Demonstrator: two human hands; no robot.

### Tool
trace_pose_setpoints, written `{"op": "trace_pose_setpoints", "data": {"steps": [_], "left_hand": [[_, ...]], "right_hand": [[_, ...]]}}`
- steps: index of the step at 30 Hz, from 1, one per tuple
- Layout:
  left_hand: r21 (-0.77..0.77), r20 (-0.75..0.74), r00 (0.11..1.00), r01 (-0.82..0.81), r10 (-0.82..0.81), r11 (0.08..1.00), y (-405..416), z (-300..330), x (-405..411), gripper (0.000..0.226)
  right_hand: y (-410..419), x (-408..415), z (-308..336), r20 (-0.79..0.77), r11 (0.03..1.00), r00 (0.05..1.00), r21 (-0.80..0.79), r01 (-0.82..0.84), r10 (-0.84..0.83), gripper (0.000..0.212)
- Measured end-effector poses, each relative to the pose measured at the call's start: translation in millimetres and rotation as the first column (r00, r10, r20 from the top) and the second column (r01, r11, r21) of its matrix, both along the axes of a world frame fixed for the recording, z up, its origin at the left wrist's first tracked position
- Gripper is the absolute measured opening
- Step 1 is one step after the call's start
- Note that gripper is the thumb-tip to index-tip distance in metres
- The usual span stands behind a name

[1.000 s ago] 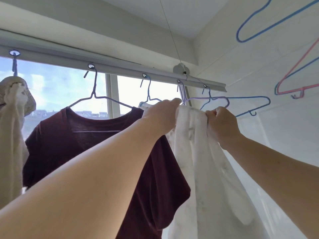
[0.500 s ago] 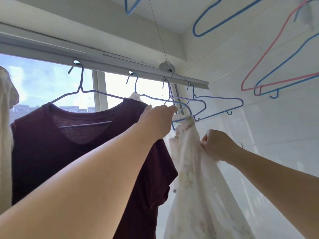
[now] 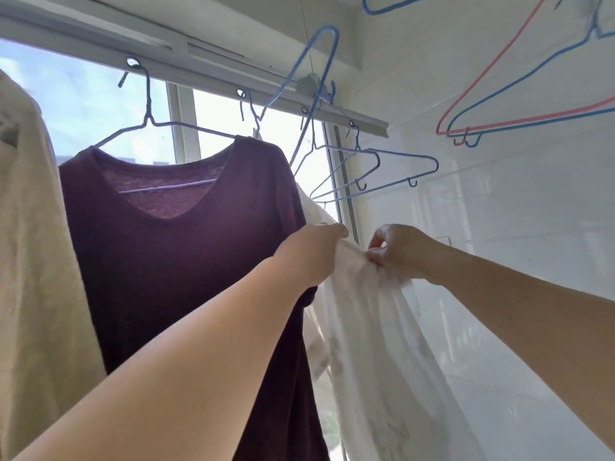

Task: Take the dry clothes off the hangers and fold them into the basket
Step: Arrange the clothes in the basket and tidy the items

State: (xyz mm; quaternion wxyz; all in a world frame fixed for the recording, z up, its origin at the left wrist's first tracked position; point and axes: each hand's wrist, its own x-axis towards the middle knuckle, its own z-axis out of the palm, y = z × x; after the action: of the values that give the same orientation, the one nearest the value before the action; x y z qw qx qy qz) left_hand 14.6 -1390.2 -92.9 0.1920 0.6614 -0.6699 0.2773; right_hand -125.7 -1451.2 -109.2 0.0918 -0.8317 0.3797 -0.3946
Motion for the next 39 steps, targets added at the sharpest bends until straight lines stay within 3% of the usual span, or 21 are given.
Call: {"op": "trace_pose_setpoints", "data": {"steps": [1,3,5,7,10,12,15,18,24,26,29,33,37,39], "left_hand": [[0.011,-0.012,1.0,0.003,-0.003,1.0,2,-6,2,0.046],[0.037,-0.041,0.999,0.015,-0.014,0.999,9,-20,8,0.049],[0.055,-0.066,0.998,0.024,-0.02,0.998,16,-30,13,0.052],[0.064,-0.097,0.995,0.038,-0.032,0.997,23,-37,17,0.054],[0.067,-0.138,0.989,0.064,-0.055,0.996,31,-47,21,0.055],[0.088,-0.202,0.977,0.087,-0.068,0.992,36,-58,22,0.053],[0.142,-0.275,0.959,0.109,-0.067,0.984,44,-82,21,0.053],[0.224,-0.366,0.929,0.139,-0.049,0.965,52,-109,23,0.058],[0.397,-0.617,0.787,0.337,-0.025,0.854,88,-168,26,0.058],[0.462,-0.623,0.782,0.353,0.014,0.814,103,-186,26,0.042],[0.363,-0.708,0.706,0.335,0.023,0.87,120,-209,32,0.01],[0.293,-0.862,0.503,0.394,0.062,0.871,152,-223,38,0.013],[0.286,-0.9,0.428,0.432,0.085,0.855,189,-233,40,0.016],[0.276,-0.917,0.387,0.434,0.099,0.858,204,-238,38,0.013]], "right_hand": [[6,1,-6,-0.149,0.999,0.988,0.014,0.034,-0.031,0.019],[15,6,-22,-0.473,0.994,0.877,0.021,0.106,-0.083,0.025],[17,11,-39,-0.615,0.991,0.783,0.027,0.133,-0.089,0.026],[16,14,-50,-0.57,0.991,0.819,0.063,0.119,-0.062,0.025],[15,18,-57,-0.324,0.993,0.946,0.11,0.053,-0.014,0.022],[20,20,-58,-0.211,0.997,0.977,0.067,0.026,-0.012,0.017],[30,20,-66,-0.18,0.999,0.984,0.035,0.008,-0.002,0.012],[42,17,-82,-0.194,0.99,0.976,0.114,-0.08,0.101,0.005],[72,11,-112,0.029,0.914,0.971,0.333,-0.232,0.236,0.009],[83,11,-121,0.041,0.889,0.962,0.374,-0.265,0.269,0.013],[99,13,-132,0.058,0.874,0.96,0.403,-0.273,0.273,0.013],[123,12,-150,-0.034,0.908,0.983,0.389,-0.153,0.18,0.009],[160,17,-169,-0.303,0.924,0.941,0.381,-0.023,0.148,0.009],[182,21,-173,-0.287,0.893,0.933,0.445,-0.071,0.217,0.018]]}}
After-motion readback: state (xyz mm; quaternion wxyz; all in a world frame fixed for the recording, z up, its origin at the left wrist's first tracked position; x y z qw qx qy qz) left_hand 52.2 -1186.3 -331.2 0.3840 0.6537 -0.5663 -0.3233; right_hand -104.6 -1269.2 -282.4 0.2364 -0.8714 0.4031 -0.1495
